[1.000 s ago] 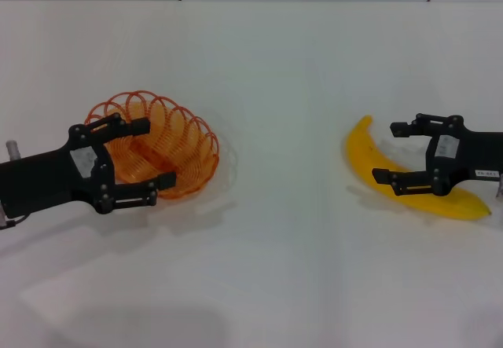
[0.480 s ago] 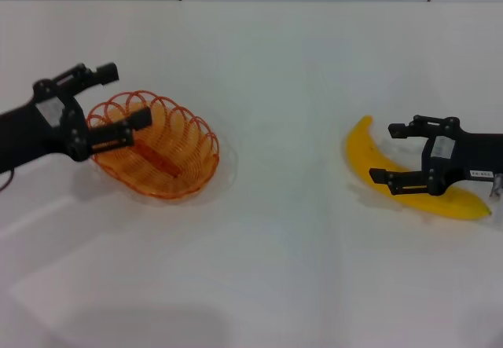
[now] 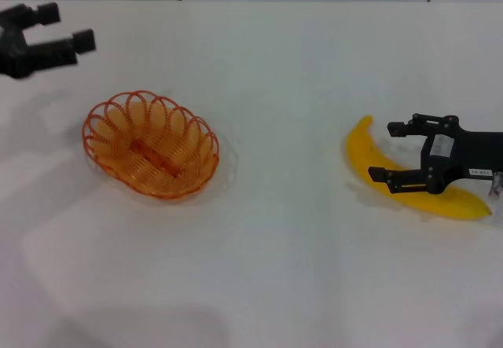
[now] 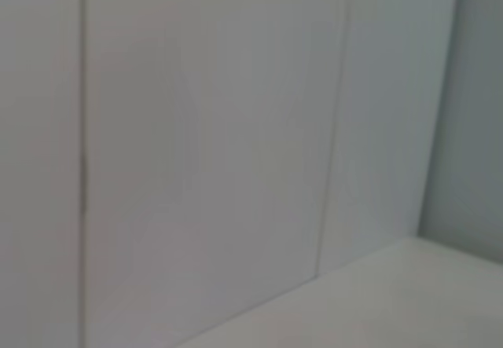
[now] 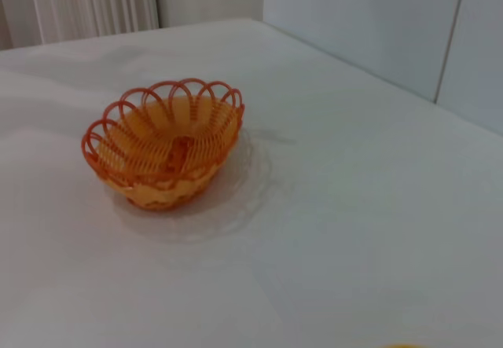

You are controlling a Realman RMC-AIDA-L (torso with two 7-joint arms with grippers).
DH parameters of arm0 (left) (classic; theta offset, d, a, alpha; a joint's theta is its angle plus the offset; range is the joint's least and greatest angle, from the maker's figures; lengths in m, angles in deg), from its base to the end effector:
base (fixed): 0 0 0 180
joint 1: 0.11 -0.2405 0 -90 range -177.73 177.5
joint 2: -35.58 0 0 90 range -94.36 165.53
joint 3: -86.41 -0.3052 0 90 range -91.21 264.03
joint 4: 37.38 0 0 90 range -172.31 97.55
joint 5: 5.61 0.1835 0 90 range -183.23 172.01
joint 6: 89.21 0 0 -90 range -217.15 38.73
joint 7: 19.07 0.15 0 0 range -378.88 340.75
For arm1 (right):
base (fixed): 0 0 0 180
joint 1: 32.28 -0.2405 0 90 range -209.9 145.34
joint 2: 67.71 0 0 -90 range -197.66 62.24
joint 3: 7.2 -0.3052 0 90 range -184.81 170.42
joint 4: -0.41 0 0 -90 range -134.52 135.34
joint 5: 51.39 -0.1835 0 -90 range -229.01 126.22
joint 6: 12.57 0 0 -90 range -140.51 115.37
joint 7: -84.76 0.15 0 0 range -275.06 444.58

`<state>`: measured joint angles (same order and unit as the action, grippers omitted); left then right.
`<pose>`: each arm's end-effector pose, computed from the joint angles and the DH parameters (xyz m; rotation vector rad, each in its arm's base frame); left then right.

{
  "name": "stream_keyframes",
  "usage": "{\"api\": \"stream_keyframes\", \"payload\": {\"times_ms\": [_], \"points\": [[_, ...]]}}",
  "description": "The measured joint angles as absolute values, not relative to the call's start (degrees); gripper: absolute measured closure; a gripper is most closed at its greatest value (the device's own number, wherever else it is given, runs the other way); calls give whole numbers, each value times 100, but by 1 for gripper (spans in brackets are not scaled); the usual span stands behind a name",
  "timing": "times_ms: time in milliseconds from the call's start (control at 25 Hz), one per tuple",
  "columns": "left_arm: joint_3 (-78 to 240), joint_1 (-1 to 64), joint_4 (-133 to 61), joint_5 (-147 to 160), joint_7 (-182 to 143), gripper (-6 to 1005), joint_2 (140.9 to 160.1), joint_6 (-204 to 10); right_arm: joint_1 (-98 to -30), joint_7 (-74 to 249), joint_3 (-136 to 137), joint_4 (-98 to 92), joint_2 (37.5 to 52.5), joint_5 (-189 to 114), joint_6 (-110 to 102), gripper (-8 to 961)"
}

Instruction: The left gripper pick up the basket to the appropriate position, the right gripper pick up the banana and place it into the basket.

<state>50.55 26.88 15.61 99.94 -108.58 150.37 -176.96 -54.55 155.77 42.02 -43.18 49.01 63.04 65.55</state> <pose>-0.2851 0.3600 0.0680 -2.4261 -0.5678 -0.7352 0.3385 0.3179 -0.0152 -2.6560 0.4371 0.3080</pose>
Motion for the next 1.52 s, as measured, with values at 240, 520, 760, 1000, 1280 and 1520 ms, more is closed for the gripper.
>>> {"api": "stream_keyframes", "payload": {"times_ms": [240,520,760,1000,1280,1520], "points": [[5044,3269,1943,11298,-12475,94,14588,-17657,-5466,15577,4211,-4318,4903,6169,6604,73],[4875,4181,1895,13452,-13354,95,14449,-17598,-5517,15577,4211,-4309,4900,6163,6610,73],[4310,4416,1896,14502,-13544,95,14983,-16932,-5531,15575,4273,-4304,4903,6163,6609,74],[3787,4407,1550,14738,-13597,96,15196,-16229,-5541,15572,4280,-4292,4910,6163,6609,74],[3433,4437,989,14547,-13542,96,15223,-15541,-5562,15569,4298,-4250,4910,6163,6609,73],[3188,4381,929,14312,-13531,96,15225,-15379,-5574,15569,4302,-4214,4910,6164,6578,74]]}}
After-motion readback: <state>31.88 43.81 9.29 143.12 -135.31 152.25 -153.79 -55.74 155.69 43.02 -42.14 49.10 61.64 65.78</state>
